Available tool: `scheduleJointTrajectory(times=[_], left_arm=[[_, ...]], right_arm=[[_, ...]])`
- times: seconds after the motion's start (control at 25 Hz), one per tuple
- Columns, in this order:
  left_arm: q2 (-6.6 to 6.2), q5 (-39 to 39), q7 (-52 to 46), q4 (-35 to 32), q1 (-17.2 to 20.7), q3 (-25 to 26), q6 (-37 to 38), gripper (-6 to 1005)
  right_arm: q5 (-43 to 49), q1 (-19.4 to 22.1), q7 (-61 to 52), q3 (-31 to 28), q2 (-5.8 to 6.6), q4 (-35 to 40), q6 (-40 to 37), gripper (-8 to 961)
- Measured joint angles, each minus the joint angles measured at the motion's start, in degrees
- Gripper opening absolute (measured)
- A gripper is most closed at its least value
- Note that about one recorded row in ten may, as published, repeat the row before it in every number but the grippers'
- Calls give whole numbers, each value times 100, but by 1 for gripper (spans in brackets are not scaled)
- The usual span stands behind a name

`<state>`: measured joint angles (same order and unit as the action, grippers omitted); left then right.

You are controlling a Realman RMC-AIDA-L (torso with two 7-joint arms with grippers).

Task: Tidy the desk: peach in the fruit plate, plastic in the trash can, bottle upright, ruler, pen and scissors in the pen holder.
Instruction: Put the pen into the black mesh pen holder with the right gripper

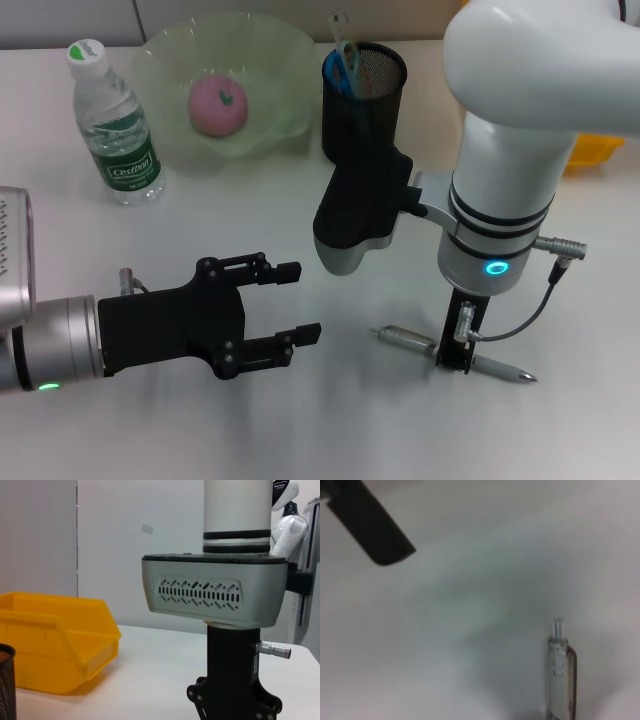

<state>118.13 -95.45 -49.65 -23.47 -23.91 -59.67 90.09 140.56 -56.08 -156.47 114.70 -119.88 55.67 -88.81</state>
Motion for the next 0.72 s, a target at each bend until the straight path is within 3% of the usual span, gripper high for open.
scheduleJointTrajectory(times=[0.16,0.28,0.32,0.36,0.48,0.52,0.6,0.72], left_arm=[[0,0,0,-1,0,16,0,676],[0,0,-3,-2,0,21,3,676],[0,0,-5,1,0,29,6,676],[0,0,-8,12,-3,69,23,676],[-1,3,-9,17,-3,145,49,676],[0,4,-9,21,1,210,61,676],[-1,5,-9,23,1,231,63,676],[5,8,-11,26,7,385,91,676]], right_arm=[[15,58,183,-396,25,86,-93,126],[51,213,514,-1125,54,246,-216,126],[165,379,814,-1713,58,408,-255,126],[165,379,814,-1713,58,408,-255,127],[292,709,1382,-2517,60,669,-194,126],[260,969,1822,-3090,61,806,-54,126],[191,1098,2051,-3346,62,859,44,126],[-579,1617,3055,-4131,62,928,433,126]])
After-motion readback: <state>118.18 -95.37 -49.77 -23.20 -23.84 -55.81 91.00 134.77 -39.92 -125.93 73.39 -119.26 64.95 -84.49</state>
